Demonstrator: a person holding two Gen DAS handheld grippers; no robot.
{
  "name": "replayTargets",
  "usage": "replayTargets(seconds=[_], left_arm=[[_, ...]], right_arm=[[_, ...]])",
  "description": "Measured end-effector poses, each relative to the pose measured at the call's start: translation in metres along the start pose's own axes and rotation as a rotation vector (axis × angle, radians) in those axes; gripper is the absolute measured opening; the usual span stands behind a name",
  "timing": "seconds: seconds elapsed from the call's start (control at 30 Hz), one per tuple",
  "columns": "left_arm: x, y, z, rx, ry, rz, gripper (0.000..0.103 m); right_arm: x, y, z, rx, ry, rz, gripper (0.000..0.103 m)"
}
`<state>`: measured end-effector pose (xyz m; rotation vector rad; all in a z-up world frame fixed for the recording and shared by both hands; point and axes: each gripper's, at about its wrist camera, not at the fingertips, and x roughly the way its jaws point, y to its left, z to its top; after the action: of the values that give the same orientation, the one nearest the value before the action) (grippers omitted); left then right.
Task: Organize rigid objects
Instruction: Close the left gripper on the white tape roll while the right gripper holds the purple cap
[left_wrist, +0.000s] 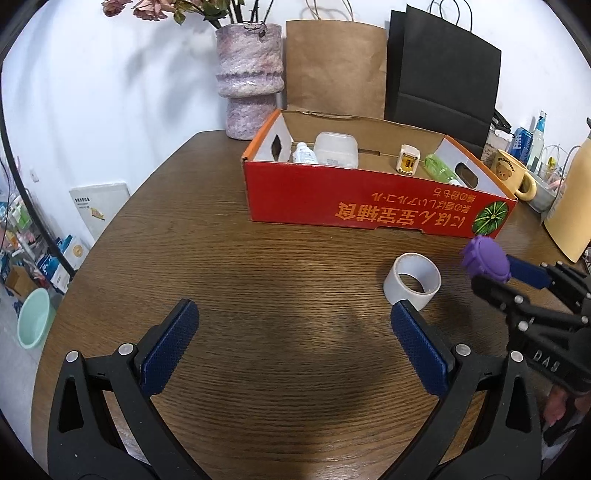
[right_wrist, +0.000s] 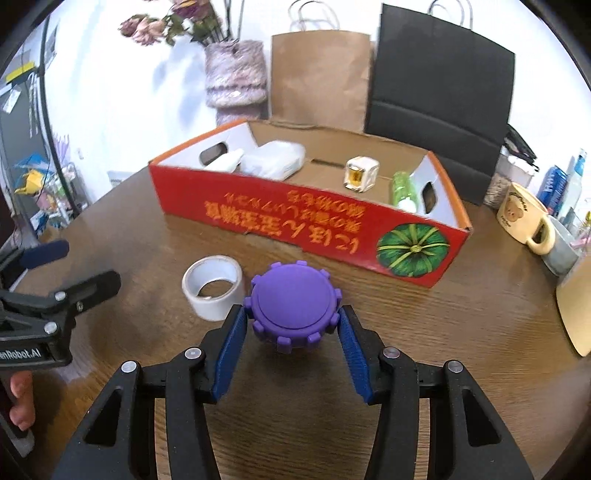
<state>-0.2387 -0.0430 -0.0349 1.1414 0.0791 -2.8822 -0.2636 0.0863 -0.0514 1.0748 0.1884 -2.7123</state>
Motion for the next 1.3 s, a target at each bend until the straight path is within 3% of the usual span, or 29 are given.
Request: replayTargets(seconds=[0.43, 1.1, 1.17, 1.3], left_arm=[[0.016, -0.044, 0.004, 0.071, 0.028, -0.034, 0.103], [0.057, -0.076, 0.017, 0.049, 0.114, -0.008, 0.102], [0.059, -0.078, 0.018, 0.046, 0.118, -0.014, 0.095], [0.065, -0.082, 0.017, 0.039, 0.145, -0.047, 0.067]], right_arm=[[-0.007, -0.025, 0.007, 0.064, -0.038, -0.035, 0.055], [-0.011, -0.042, 0.01, 0.111, -0.062, -0.04, 0.055], [-0.011, -0.042, 0.01, 0.112, -0.062, -0.037, 0.056], [-0.01, -0.042, 0.01, 0.112, -0.062, -0.034, 0.056]])
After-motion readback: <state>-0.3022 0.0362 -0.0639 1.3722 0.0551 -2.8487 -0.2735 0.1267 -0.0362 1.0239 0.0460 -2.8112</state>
